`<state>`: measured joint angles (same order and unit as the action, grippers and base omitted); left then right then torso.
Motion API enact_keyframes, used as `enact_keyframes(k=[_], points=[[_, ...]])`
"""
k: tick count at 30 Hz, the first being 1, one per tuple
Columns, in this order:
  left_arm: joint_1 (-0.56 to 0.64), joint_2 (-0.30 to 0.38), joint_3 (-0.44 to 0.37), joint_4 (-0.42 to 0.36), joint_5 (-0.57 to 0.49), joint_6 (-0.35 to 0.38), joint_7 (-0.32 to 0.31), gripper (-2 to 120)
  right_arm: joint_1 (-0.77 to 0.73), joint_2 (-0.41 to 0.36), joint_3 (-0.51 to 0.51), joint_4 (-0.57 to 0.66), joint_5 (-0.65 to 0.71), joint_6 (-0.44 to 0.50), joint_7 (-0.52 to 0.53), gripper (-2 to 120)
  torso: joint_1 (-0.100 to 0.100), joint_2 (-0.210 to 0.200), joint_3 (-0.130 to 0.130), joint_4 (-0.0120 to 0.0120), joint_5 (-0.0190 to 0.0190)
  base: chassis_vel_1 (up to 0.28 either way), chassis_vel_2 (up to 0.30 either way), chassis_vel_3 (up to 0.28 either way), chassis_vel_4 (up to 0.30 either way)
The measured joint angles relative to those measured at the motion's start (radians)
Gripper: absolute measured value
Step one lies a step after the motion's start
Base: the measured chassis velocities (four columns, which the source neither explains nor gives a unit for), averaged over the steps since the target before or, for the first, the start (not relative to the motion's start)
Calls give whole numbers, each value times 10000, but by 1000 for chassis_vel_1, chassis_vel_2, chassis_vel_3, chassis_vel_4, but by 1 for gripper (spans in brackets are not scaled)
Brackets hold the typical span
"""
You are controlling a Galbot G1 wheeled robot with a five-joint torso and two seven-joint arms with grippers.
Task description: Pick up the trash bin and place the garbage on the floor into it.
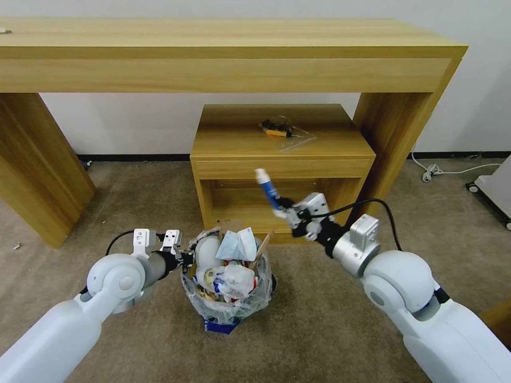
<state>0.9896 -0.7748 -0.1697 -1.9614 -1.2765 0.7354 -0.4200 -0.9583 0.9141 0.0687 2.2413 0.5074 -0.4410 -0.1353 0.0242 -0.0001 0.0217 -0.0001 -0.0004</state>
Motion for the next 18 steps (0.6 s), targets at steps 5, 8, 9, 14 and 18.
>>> enact_keyframes(k=[5,8,9,14,18], points=[[-46,-35,93,-39,18,0,-88,0,161,-133,-1231,-76,-264,-93,-53,0,0,0,0,0,0,0,0,0,0],[18,-19,34,-83,19,0,-100,0,136,-202,-1689,-286,-484,-114,-136,0,0,1,0,0,0,0,0,0,0],[18,-19,34,-83,19,0,-100,0,136,-202,-1689,-286,-484,-114,-136,0,0,1,0,0,0,0,0,0,0],[127,-48,-66,-152,38,0,-88,0,-14,-385,-2395,-639,-708,-62,-255,0,0,0,-1,0,0,0,0,0,0],[157,-95,-71,-274,36,1,-85,0,-45,-359,-2876,-1099,-840,-47,-273,0,0,0,0,-1,-1,0,0,0,0]])
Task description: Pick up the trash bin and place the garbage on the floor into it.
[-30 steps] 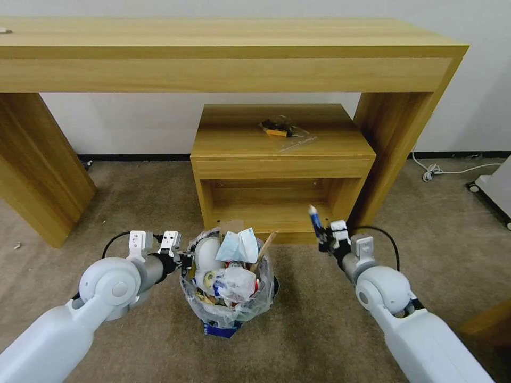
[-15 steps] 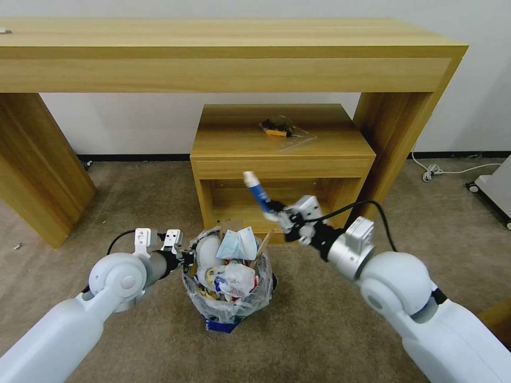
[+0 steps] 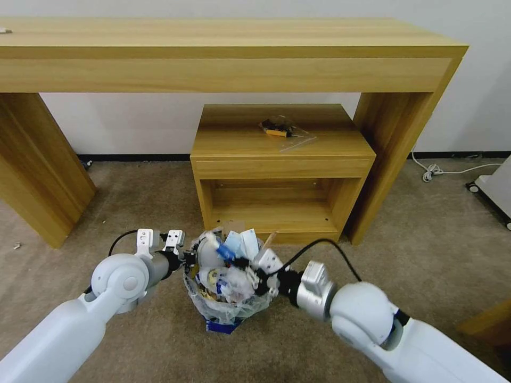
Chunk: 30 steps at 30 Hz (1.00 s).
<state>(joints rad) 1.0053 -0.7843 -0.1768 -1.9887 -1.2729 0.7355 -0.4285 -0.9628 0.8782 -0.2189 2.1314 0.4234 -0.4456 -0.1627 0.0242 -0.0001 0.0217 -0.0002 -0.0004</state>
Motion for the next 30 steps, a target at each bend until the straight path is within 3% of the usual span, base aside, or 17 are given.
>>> enact_keyframes(k=[6,12,15,19,24,26,30], points=[[52,-3,-2,-173,-31,1,-28,0,84,366,-452,-790,-175,84,375,0,0,0,0,1,1,0,0,0,0],[87,29,-25,-202,-38,1,-30,0,104,442,-429,-793,-104,93,637,0,0,0,0,1,2,0,0,0,0],[146,36,-60,-249,-49,0,-32,0,130,392,-190,-189,490,-58,1258,17,0,0,0,1,1,0,0,0,0],[122,12,-65,-165,-85,0,-54,0,132,323,-56,489,978,-121,1742,30,0,1,0,1,0,0,0,0,0],[109,81,-139,-124,-156,0,-78,0,132,237,146,836,1392,-304,1925,43,0,1,0,1,1,0,0,0,0],[110,123,-175,-130,-242,0,-111,0,113,175,345,953,1574,-353,2002,57,1,0,0,1,1,0,0,0,0],[126,156,-221,-149,-328,0,-207,0,81,168,796,1088,1782,-353,2111,68,0,0,0,1,1,0,0,0,0]])
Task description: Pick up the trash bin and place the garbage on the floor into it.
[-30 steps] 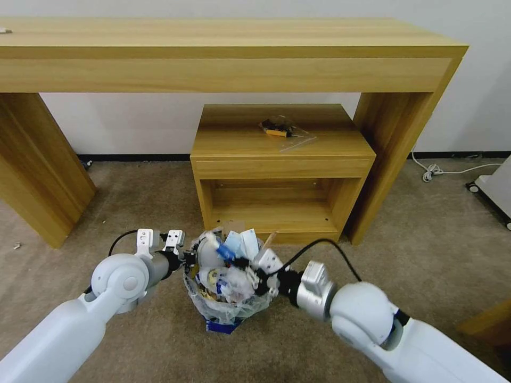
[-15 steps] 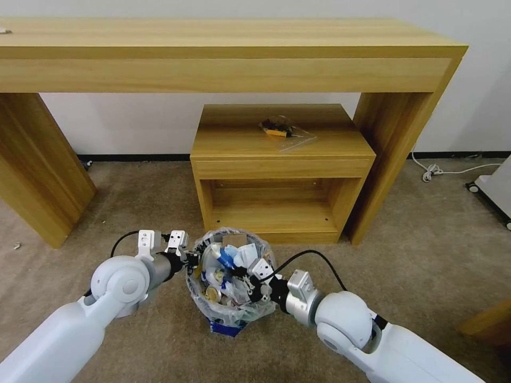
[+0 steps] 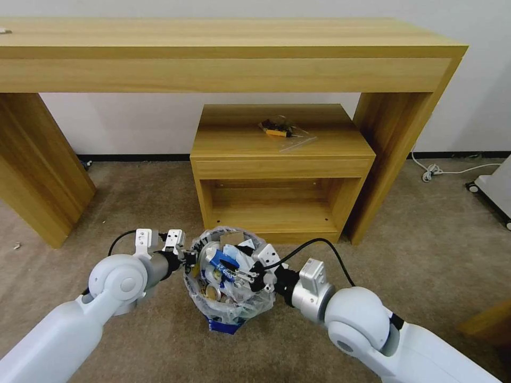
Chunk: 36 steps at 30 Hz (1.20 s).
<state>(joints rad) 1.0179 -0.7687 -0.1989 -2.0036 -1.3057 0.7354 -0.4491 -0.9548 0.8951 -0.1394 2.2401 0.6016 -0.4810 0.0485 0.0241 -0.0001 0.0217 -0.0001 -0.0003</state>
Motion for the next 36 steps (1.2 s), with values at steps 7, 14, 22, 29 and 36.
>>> enact_keyframes(k=[7,14,22,29,36], points=[[256,36,-376,-1,-106,-1,-265,0,-341,-11,1654,311,476,-5,882,95,0,0,0,0,-1,0,0,0,0],[475,111,-738,-137,-264,-2,-513,0,-1358,466,3483,-381,-30,508,1095,100,0,0,0,2,1,0,0,0,0],[929,114,-1192,-267,-137,-2,-568,0,-3835,886,6147,-508,-742,1392,803,100,0,0,0,-2,0,0,0,0,0],[1055,-28,-1406,-295,-143,-2,-578,0,-5788,1388,7446,73,-1299,2215,529,100,0,1,-1,-2,0,0,0,0,0],[1489,-729,-2036,249,887,-1,-568,0,-6718,2182,7898,541,-1775,2604,444,100,0,0,-1,1,-1,0,0,0,0]])
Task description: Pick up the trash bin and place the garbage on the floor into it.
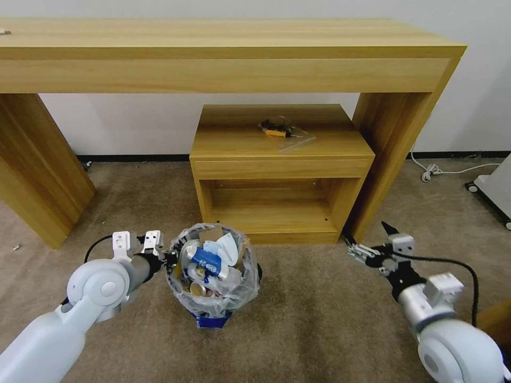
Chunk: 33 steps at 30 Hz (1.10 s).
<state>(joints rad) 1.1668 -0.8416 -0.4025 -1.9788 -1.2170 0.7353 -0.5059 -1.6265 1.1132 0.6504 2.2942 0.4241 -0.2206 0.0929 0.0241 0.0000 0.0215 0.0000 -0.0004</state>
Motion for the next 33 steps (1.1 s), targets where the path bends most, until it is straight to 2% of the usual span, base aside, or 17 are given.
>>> enact_keyframes(k=[14,19,22,31,33], points=[[-352,-1245,-557,1682,157,0,56,0,355,-12,-146,77,58,-217,336,100,0,0,2,-2,-1,0,0,0,0],[-411,-1328,-759,2087,56,1,225,0,356,-75,-145,98,120,-269,394,100,0,0,1,0,0,0,0,0,0],[-320,-1381,-931,2338,191,-7,562,0,419,-191,-103,98,286,-329,464,100,0,0,1,-1,2,0,0,0,0],[-261,-1376,-970,2482,360,-38,734,0,699,-297,-156,-21,541,-455,586,100,0,1,0,0,6,0,0,0,0],[-281,-1376,-929,2486,406,-37,698,10,711,-273,-194,-42,549,-464,598,100,0,1,1,1,4,0,0,0,0]])
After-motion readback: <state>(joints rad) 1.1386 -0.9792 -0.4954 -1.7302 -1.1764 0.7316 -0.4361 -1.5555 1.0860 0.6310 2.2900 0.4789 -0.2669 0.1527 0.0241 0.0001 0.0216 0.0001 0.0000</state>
